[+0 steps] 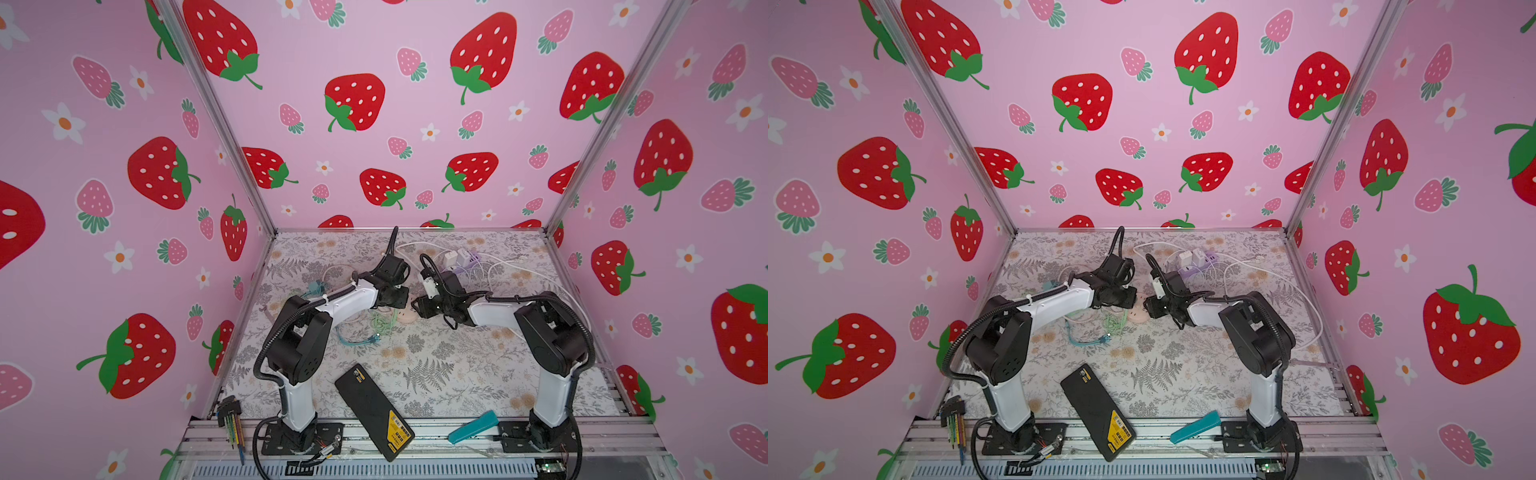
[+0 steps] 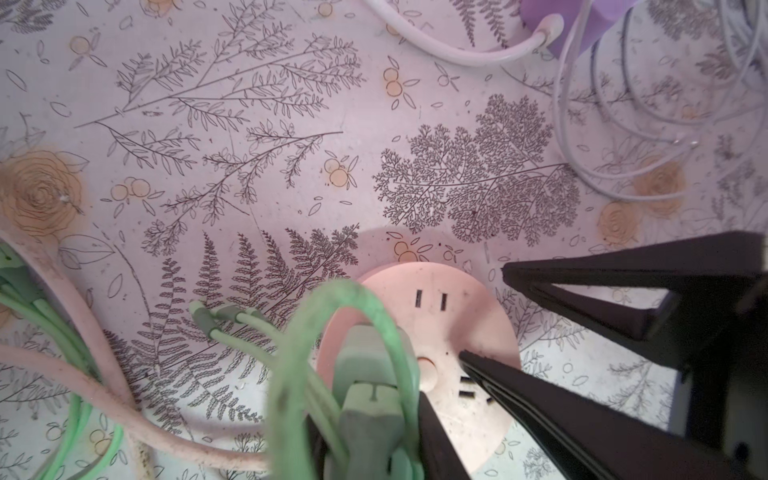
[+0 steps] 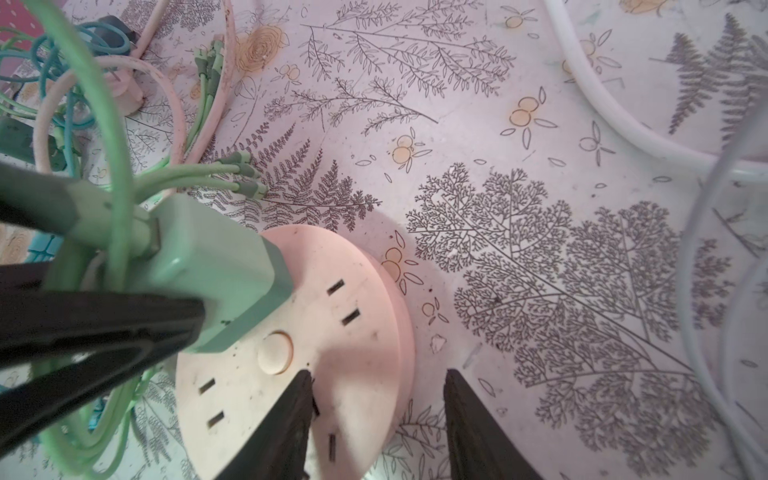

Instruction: Pull the plug off the socket

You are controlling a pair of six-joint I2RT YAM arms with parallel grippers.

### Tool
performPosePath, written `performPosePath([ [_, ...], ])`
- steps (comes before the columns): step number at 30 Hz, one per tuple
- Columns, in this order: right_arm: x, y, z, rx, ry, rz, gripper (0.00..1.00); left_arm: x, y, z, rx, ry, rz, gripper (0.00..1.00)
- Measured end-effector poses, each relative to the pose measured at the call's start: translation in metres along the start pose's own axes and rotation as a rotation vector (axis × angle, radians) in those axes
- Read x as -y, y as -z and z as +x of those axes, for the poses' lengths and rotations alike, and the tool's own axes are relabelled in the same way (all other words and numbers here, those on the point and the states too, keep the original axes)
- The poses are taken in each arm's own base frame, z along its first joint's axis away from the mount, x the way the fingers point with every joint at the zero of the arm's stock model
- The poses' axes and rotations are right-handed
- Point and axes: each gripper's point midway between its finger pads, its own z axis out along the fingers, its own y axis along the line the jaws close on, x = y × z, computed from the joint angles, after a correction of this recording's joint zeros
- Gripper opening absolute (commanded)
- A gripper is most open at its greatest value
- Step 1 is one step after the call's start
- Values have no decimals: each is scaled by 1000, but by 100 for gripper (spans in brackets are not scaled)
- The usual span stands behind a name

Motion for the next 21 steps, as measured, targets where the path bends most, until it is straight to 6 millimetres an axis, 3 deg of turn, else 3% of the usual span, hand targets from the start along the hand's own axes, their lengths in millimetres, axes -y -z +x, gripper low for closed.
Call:
performPosePath([
  [21, -3, -10, -1, -16, 11, 0, 52, -3, 4, 0, 48, -114, -188, 10],
])
